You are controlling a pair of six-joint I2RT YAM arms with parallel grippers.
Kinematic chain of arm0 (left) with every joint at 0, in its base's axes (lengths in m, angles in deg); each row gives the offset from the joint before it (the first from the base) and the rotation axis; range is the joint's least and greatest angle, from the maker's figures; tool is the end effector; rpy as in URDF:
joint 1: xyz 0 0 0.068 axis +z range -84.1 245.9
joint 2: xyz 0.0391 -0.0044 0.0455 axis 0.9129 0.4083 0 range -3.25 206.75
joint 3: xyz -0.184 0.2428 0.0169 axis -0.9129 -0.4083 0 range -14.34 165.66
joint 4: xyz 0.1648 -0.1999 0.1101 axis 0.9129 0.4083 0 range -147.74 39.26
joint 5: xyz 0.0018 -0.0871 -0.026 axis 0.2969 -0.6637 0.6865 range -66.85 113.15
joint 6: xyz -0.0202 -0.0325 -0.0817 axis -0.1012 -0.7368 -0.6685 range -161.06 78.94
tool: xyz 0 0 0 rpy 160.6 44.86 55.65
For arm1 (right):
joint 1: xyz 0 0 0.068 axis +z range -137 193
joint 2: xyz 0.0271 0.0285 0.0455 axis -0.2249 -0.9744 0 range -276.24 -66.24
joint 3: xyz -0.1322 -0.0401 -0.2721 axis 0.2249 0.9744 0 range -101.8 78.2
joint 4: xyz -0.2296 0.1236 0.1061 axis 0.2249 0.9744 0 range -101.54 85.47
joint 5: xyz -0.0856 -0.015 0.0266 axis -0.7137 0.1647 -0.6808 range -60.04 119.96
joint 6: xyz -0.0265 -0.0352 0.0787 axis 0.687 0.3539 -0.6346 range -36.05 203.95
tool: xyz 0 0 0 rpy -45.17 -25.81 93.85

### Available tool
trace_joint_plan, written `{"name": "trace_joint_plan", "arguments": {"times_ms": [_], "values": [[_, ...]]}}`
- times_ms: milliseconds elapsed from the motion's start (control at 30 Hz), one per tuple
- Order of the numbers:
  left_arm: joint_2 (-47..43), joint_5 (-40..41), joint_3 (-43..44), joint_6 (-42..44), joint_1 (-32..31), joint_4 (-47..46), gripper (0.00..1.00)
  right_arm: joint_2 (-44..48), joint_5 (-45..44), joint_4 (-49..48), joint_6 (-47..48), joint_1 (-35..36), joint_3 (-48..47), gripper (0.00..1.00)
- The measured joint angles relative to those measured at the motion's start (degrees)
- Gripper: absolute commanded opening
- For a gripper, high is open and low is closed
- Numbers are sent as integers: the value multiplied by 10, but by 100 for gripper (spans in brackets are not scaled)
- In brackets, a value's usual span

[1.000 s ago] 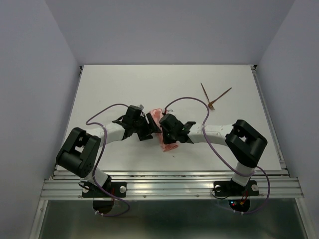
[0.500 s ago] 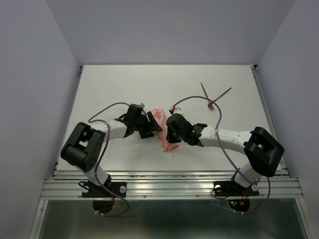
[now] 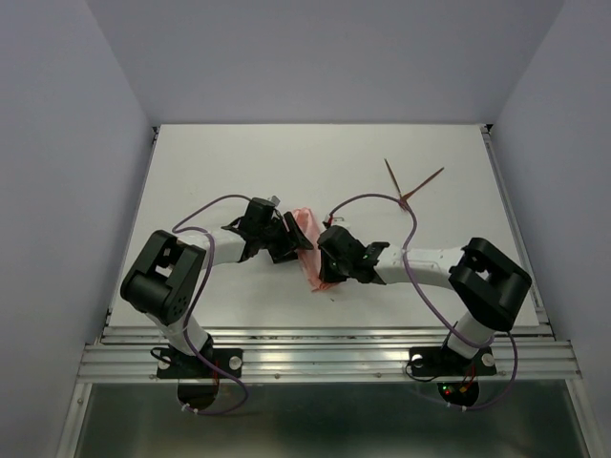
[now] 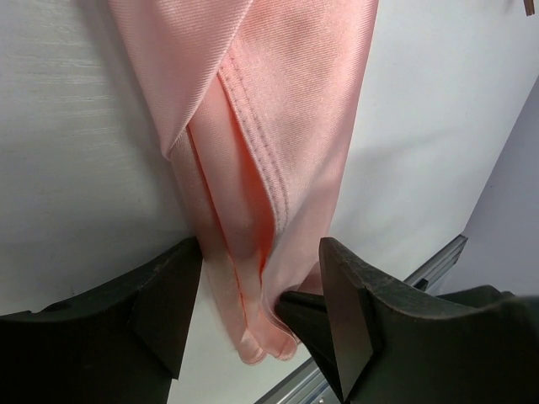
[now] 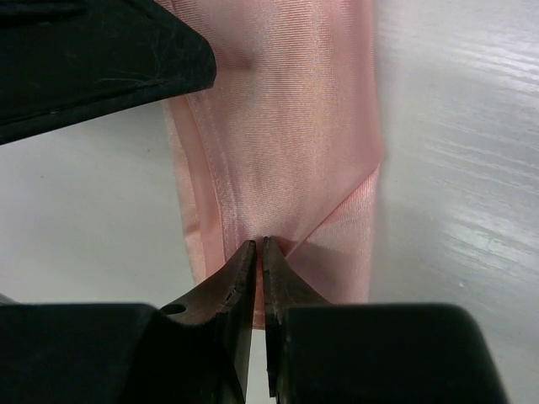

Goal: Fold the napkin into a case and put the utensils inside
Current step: Smooth out the smaller rectangle-folded napkin at the center of the board.

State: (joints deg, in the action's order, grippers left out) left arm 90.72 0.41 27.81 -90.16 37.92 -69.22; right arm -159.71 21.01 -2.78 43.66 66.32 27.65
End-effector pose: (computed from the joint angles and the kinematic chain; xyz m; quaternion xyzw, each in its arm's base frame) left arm 0.3081 -0.1990 0.1418 -0.0816 0.8898 -0.3965 0.2105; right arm 0.2306 0.2886 0.1523 -0.0814 0.9385 0.1881 0.2777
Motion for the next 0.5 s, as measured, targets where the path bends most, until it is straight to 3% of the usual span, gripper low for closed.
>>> {"name": "trace_joint_plan", "arguments": {"times_ms": [233, 500], "values": [[0, -7, 0, 2, 0, -6, 70, -19, 9, -10, 9, 0, -4, 14], [-20, -5, -18, 9, 0, 1, 69, 32, -12, 25, 30, 0, -5, 16]]}}
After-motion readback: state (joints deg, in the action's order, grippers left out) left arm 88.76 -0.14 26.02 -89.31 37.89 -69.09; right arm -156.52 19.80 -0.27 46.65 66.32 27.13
